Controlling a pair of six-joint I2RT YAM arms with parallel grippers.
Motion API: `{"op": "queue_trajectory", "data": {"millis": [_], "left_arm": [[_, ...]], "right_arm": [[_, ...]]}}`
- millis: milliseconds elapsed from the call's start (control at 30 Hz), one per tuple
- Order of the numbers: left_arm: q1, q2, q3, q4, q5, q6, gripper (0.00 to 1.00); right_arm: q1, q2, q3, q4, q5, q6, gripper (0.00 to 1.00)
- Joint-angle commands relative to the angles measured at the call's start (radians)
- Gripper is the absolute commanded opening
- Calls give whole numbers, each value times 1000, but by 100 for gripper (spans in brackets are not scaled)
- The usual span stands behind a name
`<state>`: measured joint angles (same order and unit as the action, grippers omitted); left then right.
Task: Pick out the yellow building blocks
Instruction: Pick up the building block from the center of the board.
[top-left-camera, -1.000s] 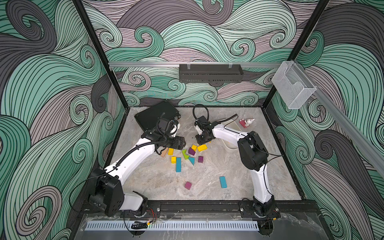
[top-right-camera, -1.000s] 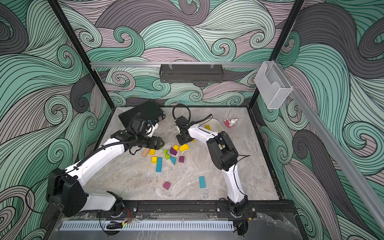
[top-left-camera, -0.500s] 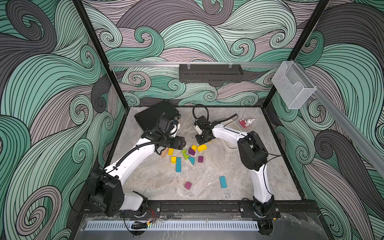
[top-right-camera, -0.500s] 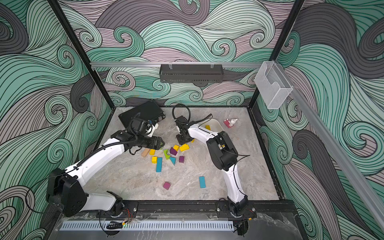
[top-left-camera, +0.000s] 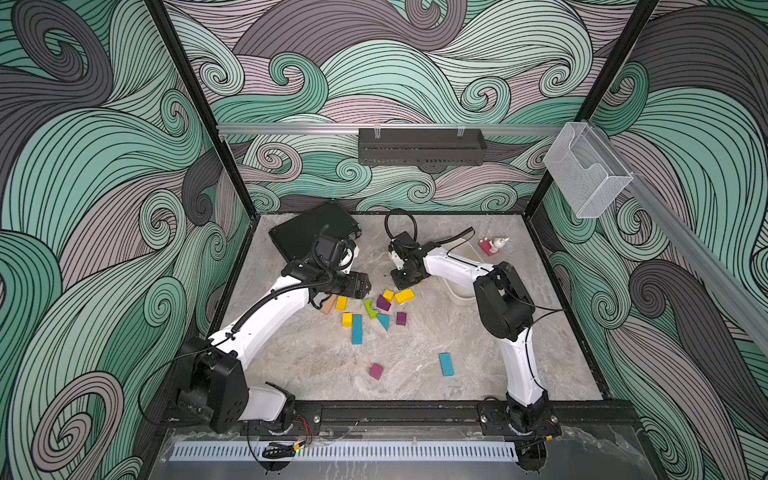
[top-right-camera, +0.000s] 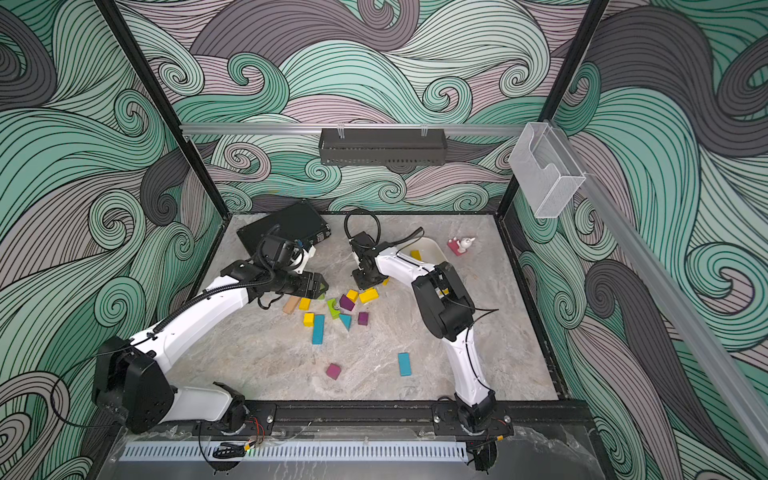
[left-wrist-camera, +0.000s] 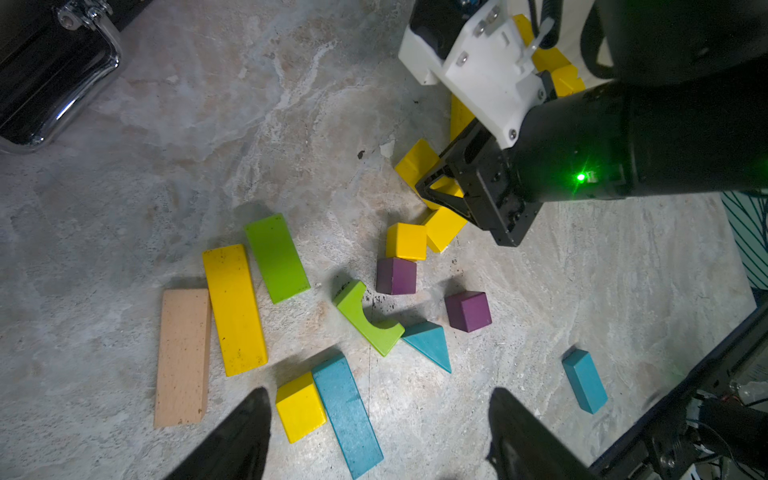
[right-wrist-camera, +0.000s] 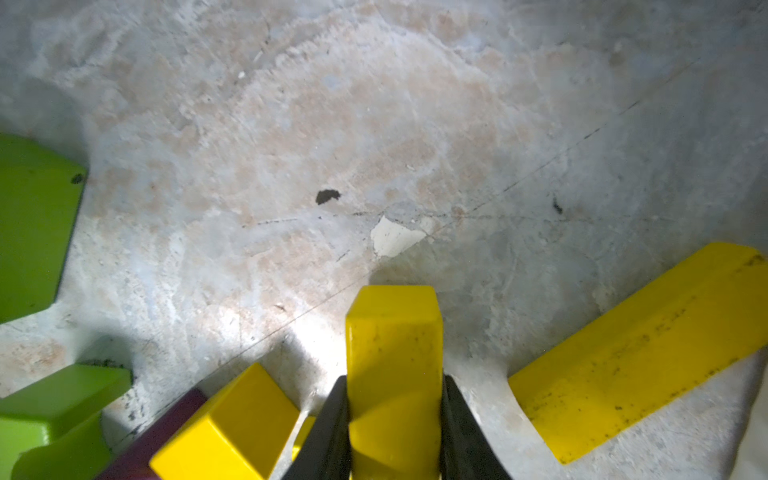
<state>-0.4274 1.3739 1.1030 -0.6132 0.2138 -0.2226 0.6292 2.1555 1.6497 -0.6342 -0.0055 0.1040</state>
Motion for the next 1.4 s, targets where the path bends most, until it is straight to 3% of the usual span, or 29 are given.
{"op": "queue_trajectory", "data": {"millis": [0, 933, 1100, 1367], "left_arm": [[9, -4, 26, -2, 7, -14, 81], [13, 1, 23, 43, 35, -39, 81], [12, 32, 37, 89, 97, -100, 81], [-16, 126, 109, 124, 153, -155, 80]], "right_arm": [[5, -79, -11, -14, 13, -15, 26], [-25, -322, -61, -14, 32, -43, 25], [-81, -395, -109, -16, 26, -47, 24], [-257, -545, -245, -11, 18, -41, 25]]}}
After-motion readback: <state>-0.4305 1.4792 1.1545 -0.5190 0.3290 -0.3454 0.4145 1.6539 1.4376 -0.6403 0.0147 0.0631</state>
